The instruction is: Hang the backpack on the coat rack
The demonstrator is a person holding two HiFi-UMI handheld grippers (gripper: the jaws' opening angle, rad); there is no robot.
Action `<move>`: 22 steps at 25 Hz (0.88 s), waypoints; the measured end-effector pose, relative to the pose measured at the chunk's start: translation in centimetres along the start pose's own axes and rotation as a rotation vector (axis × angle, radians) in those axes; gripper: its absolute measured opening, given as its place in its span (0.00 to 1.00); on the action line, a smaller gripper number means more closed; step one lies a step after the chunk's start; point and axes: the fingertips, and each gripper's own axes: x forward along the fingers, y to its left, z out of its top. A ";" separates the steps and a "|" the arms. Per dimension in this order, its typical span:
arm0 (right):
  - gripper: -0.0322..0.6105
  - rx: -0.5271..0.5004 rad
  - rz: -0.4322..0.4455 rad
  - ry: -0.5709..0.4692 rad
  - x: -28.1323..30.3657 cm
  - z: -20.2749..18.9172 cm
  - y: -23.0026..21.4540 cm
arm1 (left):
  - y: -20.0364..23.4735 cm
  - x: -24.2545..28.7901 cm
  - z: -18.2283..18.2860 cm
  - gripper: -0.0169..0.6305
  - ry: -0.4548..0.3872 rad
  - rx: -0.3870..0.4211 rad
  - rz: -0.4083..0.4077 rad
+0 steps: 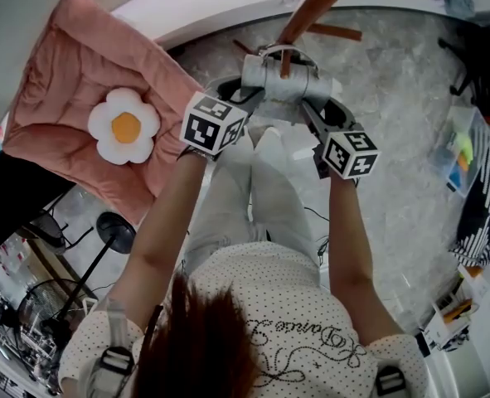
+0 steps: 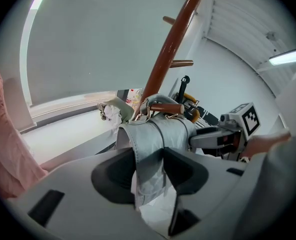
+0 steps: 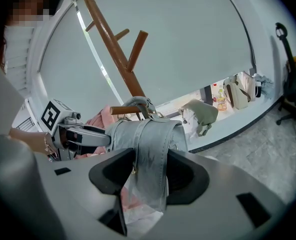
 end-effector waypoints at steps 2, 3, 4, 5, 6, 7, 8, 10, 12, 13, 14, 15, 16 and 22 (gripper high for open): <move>0.37 0.000 -0.002 -0.005 0.1 0.2 -0.1 | 0.1 0.0 0.3 0.29 -0.006 0.002 0.008; 0.37 0.002 -0.002 -0.004 0.3 0.2 -0.2 | 0.2 0.1 0.3 0.29 -0.006 0.003 0.011; 0.37 0.005 -0.002 0.001 0.4 0.1 -0.2 | 0.3 0.2 0.2 0.29 -0.001 0.004 0.014; 0.37 0.007 -0.004 0.010 0.6 -0.1 -0.3 | 0.5 0.4 -0.1 0.29 0.008 0.002 0.014; 0.37 0.007 -0.006 0.020 0.8 -0.3 -0.4 | 0.6 0.7 -0.5 0.29 0.021 -0.001 0.014; 0.37 0.006 -0.009 0.032 1.0 -0.6 -0.5 | 0.8 0.9 -0.8 0.29 0.036 -0.006 0.013; 0.37 0.005 -0.011 0.045 1.2 -0.8 -0.6 | 1.0 1.2 -1.1 0.29 0.049 -0.011 0.014; 0.37 0.010 -0.015 0.070 1.7 -1.5 -1.0 | 1.3 1.8 -1.7 0.29 0.072 -0.017 0.017; 0.37 0.022 -0.013 0.084 1.9 -2.1 -1.4 | 1.4 2.2 -2.2 0.29 0.080 -0.018 0.018; 0.37 0.024 -0.013 0.084 1.9 -2.2 -1.5 | 1.4 2.4 -2.2 0.29 0.077 -0.016 0.018; 0.37 0.024 -0.013 0.083 2.0 -2.3 -1.6 | 1.4 2.5 -2.3 0.29 0.074 -0.013 0.017; 0.37 0.022 -0.013 0.082 2.1 -2.3 -1.7 | 1.5 2.7 -2.3 0.29 0.070 -0.009 0.017; 0.37 0.023 -0.012 0.085 2.2 -2.3 -1.7 | 1.7 2.7 -2.3 0.29 0.067 -0.004 0.017; 0.38 0.045 0.016 0.108 2.8 -2.6 -1.9 | 2.3 2.8 -2.6 0.29 0.053 -0.006 0.047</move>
